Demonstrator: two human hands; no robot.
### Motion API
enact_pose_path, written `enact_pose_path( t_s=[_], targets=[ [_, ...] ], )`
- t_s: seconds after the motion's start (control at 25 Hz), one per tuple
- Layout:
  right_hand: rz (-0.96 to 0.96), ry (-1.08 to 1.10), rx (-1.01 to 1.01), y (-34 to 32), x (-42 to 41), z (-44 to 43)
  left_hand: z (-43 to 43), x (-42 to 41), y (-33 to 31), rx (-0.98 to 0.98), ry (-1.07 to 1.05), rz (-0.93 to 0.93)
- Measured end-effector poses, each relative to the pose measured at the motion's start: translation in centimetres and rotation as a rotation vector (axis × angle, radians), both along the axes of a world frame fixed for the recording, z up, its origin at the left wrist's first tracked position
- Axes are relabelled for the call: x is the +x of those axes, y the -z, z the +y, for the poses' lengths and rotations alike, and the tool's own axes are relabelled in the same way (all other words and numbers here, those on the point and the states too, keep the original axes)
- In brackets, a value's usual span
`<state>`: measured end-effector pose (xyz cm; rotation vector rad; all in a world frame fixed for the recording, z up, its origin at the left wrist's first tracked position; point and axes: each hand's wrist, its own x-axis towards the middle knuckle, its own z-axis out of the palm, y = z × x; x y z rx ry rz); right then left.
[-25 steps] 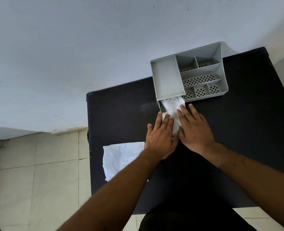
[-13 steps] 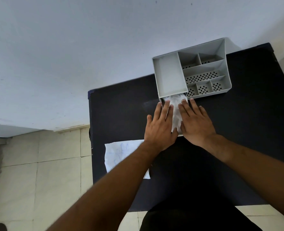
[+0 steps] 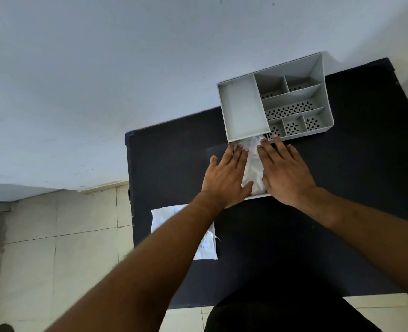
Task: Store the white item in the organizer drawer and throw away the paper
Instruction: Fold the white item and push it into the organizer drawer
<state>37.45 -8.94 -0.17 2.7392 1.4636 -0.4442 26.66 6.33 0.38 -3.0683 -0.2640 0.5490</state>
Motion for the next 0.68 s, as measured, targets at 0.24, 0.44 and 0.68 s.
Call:
enact_pose_path(
  t_s=[0.24,0.44,0.68],
  targets=[
    [-0.05,-0.041,-0.076,0.2,0.4,0.3,-1.3,0.0,-0.2,0.008,-0.061,-0.028],
    [-0.044,-0.04,-0.096,0.5,0.2,1.0,-1.2,-1.3,0.1,0.024,-0.012,-0.121],
    [-0.031,-0.029,-0.116,0.4,0.2,1.0,-0.8,-1.3,0.1,0.025,-0.004,-0.012]
  ],
)
